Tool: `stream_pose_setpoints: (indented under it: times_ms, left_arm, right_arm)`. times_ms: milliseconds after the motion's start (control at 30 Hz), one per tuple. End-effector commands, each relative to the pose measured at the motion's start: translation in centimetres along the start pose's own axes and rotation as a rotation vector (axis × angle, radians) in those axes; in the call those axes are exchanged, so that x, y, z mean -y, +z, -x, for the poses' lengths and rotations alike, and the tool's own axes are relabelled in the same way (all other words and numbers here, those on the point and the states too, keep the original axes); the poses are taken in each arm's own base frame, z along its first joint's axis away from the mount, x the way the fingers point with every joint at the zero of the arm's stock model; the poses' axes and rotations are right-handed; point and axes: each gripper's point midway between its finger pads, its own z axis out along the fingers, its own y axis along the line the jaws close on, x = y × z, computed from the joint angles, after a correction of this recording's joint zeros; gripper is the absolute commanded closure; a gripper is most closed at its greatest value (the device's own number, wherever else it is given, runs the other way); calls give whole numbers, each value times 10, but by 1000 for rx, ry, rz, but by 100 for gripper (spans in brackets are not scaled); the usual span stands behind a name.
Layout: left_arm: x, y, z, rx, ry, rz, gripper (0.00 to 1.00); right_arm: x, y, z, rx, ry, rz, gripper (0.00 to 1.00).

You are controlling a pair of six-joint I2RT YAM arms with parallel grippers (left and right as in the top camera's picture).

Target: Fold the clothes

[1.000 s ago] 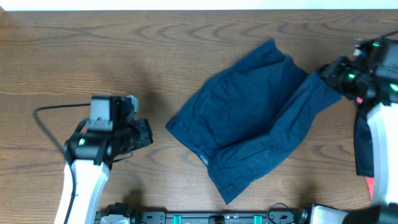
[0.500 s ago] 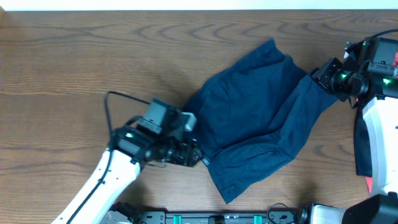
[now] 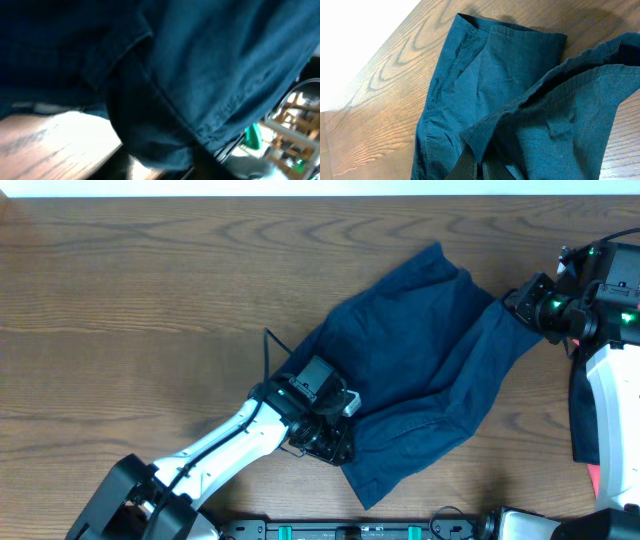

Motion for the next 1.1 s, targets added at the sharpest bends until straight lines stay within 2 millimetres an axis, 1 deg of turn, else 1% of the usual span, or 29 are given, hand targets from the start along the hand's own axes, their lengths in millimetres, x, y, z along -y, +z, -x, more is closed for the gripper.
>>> stream_pose_setpoints:
  times_ms: [0, 33, 133, 233, 367, 433, 533, 633, 733, 800, 900, 967, 1067]
  left_arm:
    - [10, -2, -1, -3, 27, -51, 90]
    - [12, -4, 1, 6, 32, -54, 94]
    - [19, -15, 5, 42, 50, -60, 94]
    - [30, -39, 11, 109, 72, -63, 94]
    - [25, -77, 15, 240, 67, 39, 94]
    - [10, -98, 17, 332, 21, 141, 94]
    - [-11, -122, 19, 434, -24, 269, 94]
    - [-21, -131, 22, 476, -35, 337, 94]
    - [-41, -135, 23, 492, -95, 436, 94]
    - [-56, -141, 22, 510, -151, 518, 94]
    - [-75, -154, 22, 572, -246, 629, 94]
    - [-82, -164, 26, 622, -279, 677, 94]
    - [-87, -174, 34, 681, -280, 724, 94]
  right_arm:
    - [-8, -10, 2, 20, -8, 21, 99]
    - [-8, -10, 3, 20, -9, 20, 99]
    - [-7, -10, 3, 24, -10, 16, 99]
    - [-6, -10, 5, 30, -25, 12, 99]
    - [-7, -10, 8, 45, -42, 11, 99]
    - [-9, -10, 15, 73, -72, 17, 99]
    - [-18, -12, 29, 133, -121, 46, 99]
    - [-29, -13, 46, 204, -151, 84, 99]
    - [-38, -10, 60, 254, -177, 115, 99]
    - [-45, -3, 66, 274, -196, 135, 99]
    - [-53, 11, 70, 279, -216, 155, 99]
    - [-56, 24, 73, 280, -228, 165, 99]
    - [-58, 45, 76, 276, -237, 176, 99]
